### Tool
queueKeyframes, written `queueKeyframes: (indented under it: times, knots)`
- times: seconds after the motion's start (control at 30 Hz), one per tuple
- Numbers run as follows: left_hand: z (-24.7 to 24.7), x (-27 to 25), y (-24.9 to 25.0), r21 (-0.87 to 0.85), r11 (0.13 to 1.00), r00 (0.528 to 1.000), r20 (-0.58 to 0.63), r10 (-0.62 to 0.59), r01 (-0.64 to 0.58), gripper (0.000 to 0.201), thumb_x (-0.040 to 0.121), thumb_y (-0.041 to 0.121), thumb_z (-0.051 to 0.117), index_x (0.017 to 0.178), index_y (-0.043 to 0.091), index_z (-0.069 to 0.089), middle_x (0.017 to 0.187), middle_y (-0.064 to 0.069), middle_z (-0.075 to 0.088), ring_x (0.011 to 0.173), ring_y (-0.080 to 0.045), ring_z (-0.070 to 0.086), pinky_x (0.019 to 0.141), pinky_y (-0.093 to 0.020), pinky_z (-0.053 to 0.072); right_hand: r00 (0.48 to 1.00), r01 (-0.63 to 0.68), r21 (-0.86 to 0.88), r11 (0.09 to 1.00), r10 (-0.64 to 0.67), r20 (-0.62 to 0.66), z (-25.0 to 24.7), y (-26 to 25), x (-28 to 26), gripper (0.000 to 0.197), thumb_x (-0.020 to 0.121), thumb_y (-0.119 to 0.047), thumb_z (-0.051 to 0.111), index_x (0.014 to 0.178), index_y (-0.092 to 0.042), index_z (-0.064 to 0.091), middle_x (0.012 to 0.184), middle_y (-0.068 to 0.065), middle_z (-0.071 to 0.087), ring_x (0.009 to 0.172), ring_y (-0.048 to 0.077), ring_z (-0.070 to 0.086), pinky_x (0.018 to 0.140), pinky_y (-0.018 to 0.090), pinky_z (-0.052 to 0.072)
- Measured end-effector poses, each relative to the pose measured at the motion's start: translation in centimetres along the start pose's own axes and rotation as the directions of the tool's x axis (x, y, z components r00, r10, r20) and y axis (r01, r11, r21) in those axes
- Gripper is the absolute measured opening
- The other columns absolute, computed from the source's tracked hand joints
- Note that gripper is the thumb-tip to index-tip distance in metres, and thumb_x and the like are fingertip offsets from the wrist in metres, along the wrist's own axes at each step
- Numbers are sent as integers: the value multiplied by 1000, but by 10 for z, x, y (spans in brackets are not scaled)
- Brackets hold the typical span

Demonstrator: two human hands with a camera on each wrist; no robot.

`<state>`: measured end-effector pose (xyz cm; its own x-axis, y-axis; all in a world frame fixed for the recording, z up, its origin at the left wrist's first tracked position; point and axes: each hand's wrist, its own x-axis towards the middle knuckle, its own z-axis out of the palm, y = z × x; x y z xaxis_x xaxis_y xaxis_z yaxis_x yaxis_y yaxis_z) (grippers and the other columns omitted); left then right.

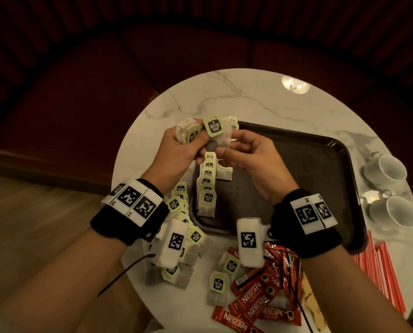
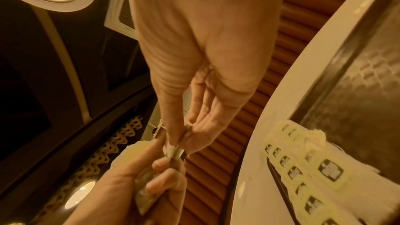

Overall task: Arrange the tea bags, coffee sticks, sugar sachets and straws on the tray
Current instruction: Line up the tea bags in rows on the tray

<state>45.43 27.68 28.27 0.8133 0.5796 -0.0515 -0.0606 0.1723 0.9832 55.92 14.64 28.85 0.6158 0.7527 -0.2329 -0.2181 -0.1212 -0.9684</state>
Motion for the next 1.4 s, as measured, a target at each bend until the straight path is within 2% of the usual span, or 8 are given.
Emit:
queueKeyframes:
  times: [0.2, 0.4, 0.6, 0.73, 0.93, 1.1, 1.23, 1.4]
  knots:
    - [2, -1, -2, -89, 996, 1000, -7, 6, -7, 15, 95, 3, 53, 104, 9, 65, 68, -2, 57, 55, -6, 46, 47, -21, 43, 1000, 12, 68, 998, -13, 2, 1, 6, -1, 32, 82, -1, 72, 112, -11, 65, 92, 9, 76, 86, 17, 72, 75, 27, 56]
    - [5, -2, -1, -55, 998, 1000, 19, -5, 6, 18, 96, 3, 54, 109, 7, 65, 63, 4, 55, 54, -7, 42, 46, -21, 39, 998, 51, 26, 998, -52, 34, 5, 9, -3, 30, 84, -1, 72, 114, -3, 65, 106, 18, 73, 103, 35, 69, 93, 40, 55]
    - [4, -2, 9, -54, 998, 1000, 19, 19, -17, 35, 99, 13, 52, 81, 31, 77, 79, -17, 51, 49, -8, 37, 46, -23, 32, 997, 63, -64, 996, -59, 52, 2, 7, -3, 25, 85, -2, 71, 110, -3, 69, 106, 12, 74, 102, 30, 69, 88, 31, 56]
    - [2, -1, 10, -15, 999, 1000, -3, 30, -30, 31, 97, 10, 55, 78, 24, 76, 64, 5, 62, 49, -8, 40, 45, -22, 32, 995, 52, -103, 993, -43, 86, 0, 6, -3, 25, 86, -2, 70, 111, -5, 70, 106, 10, 75, 97, 20, 70, 84, 27, 55]
    - [2, -2, 11, 32, 999, 999, -42, 0, 1, 12, 93, 7, 59, 101, 0, 67, 54, 14, 59, 48, 1, 50, 45, -13, 37, 991, 58, -149, 987, -39, 125, -1, 2, -5, 28, 88, -1, 68, 115, -2, 68, 108, 11, 74, 96, 18, 70, 81, 24, 56]
    - [1, 1, 14, 75, 997, 999, -47, 25, -22, 10, 91, 3, 62, 93, 10, 68, 61, 12, 61, 51, 0, 49, 47, -14, 38, 994, 44, -120, 992, -31, 104, -3, 2, -9, 31, 86, -3, 70, 116, 0, 66, 108, 13, 74, 95, 20, 70, 82, 24, 56]
    - [1, 1, 14, 79, 996, 999, 12, 51, -52, 15, 95, 2, 55, 99, 9, 68, 63, 13, 62, 52, -1, 44, 47, -17, 34, 996, 38, -101, 994, -30, 86, -1, 7, -9, 26, 89, -13, 70, 114, -7, 69, 111, 9, 73, 105, 30, 68, 91, 35, 56]
    - [2, 0, 12, 116, 991, 997, 53, 58, -64, 20, 98, 1, 49, 108, 5, 66, 67, 15, 64, 53, 0, 45, 47, -16, 34, 999, 33, -100, 994, -31, 17, -1, 7, -5, 27, 95, -33, 59, 112, -15, 69, 106, -2, 72, 88, 5, 64, 83, 27, 55]
